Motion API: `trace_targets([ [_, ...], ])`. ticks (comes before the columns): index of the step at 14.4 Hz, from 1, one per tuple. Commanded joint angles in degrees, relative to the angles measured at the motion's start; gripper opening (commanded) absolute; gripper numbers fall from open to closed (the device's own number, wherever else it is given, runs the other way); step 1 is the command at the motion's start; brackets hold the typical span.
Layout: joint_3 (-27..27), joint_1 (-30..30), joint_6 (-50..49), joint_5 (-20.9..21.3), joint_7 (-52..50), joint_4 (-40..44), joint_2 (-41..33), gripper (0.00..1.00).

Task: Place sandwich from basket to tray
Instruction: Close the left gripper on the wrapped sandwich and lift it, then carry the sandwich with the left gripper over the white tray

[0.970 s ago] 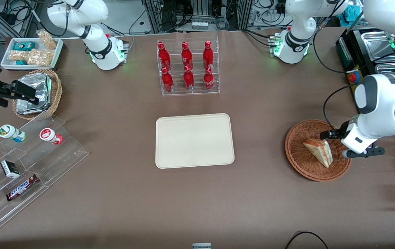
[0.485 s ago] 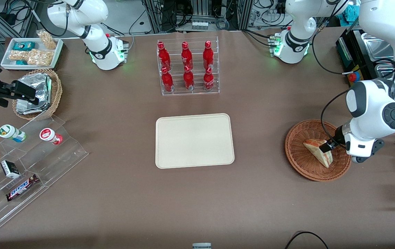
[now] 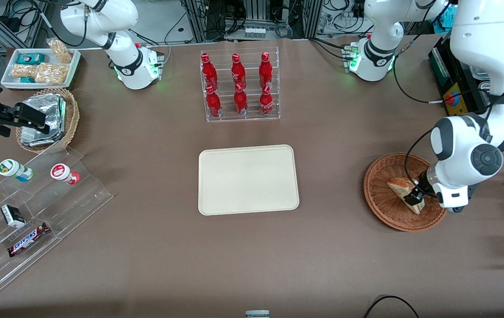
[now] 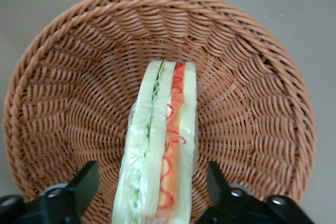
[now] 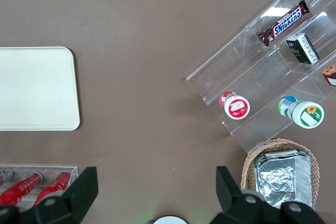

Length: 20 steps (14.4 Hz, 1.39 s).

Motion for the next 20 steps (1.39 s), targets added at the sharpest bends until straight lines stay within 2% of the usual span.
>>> trace_targets([
  [1, 0.1, -0.7, 0.2, 0.3, -2.0, 0.0, 0.0, 0.16],
  [3, 0.0, -1.0, -0.2, 0.4, -1.9, 0.2, -1.0, 0.10],
  [5, -0.5, -1.4, -5.9, 0.8, 0.1, 0.6, -3.7, 0.07],
  [7, -1.0, -3.3, -10.0, 0.7, 6.9, 1.8, -6.0, 0.01],
  [9, -1.7, -7.0, -12.9, 0.7, 12.3, 4.0, -6.6, 0.00],
  [11, -1.9, -11.4, -16.0, 0.2, 22.4, 8.9, -4.7, 0.03],
  [12, -2.0, -13.1, -16.6, -0.1, 23.9, 11.3, -3.1, 0.03],
  [15, -4.9, -18.7, -16.5, -3.4, 22.9, 15.6, 1.0, 0.00],
  [20, -6.8, -29.1, -16.1, -3.5, 9.9, 29.1, 11.7, 0.00],
])
